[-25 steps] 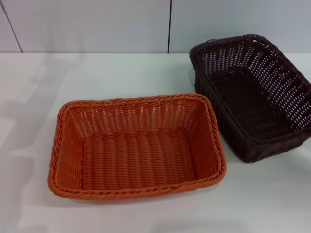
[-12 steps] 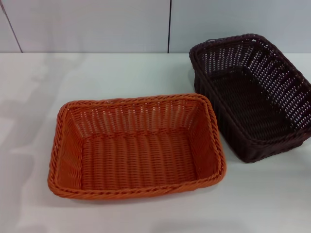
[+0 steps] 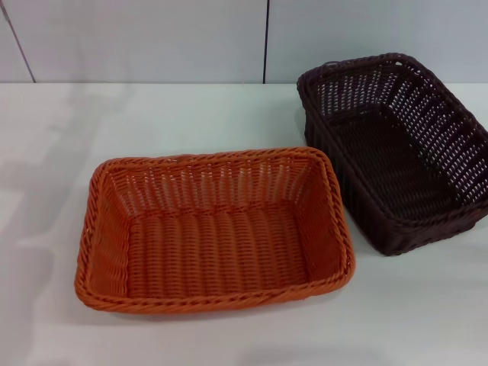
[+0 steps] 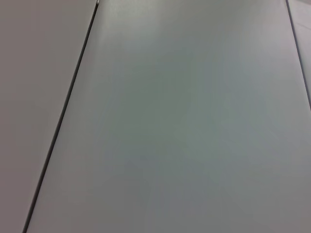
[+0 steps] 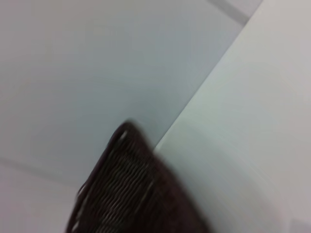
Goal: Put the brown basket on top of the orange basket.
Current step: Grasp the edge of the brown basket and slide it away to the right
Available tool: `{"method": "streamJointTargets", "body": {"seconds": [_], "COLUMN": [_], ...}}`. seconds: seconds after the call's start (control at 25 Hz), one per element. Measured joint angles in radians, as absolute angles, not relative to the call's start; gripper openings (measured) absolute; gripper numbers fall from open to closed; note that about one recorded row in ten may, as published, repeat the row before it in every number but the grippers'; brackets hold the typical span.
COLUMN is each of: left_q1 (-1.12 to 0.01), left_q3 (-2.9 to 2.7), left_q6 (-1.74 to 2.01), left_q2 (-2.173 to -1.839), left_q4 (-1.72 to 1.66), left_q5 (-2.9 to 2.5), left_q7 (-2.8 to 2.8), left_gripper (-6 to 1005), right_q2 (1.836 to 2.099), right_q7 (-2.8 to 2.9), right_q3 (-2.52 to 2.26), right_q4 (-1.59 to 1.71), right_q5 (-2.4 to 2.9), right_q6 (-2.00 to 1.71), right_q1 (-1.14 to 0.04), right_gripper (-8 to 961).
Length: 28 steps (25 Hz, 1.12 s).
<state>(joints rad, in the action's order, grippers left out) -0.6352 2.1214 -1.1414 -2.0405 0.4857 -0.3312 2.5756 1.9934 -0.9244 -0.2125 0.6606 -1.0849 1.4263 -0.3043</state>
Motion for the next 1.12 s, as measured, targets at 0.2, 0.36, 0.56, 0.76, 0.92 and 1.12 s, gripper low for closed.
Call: {"method": "streamJointTargets", "body": {"seconds": [0.2,0.36,0.56,0.76,0.92,1.12], "left_q1": [-0.614,-0.585,-0.55,-0.535,-0.512,-0.495], "left_q3": [2.121,2.109,2.075,2.073,2.077,2.078], "left_q6": [-1.146,-1.177,-1.199,-1.23,-1.259,-1.29], "left_q2": [-2.054,-2.058,-2.067,-2.068,-2.068,-2.069], "left_q4": [0.507,0.506,0.479,0.431,0.412,0.382], "left_q5": [-0.331,-0.331,-0.329,-0.323,-0.321,-0.319], "left_q7": [2.573,2.569,2.568,2.571,2.572,2.572], "left_gripper": [833,834,834,833,833,834], "right_q2": [1.993,1.994,1.953,1.894,1.816,1.734], "right_q7": [-1.057,-1.173,-1.319,-1.376,-1.411,-1.467], "right_q3": [-0.094,-0.063,-0.087,-0.13,-0.28,-0.585], "right_q4": [0.731,0.806,0.871,0.925,0.939,0.942], "right_q5": [-1.115,-1.205,-1.321,-1.319,-1.294,-1.231], "right_q6": [1.418,1.421,1.432,1.417,1.397,1.43], "right_q1": [-0.264,-0.247,-0.268,-0.364,-0.453,-0.566], "right_gripper": [700,701,701,702,701,700]}}
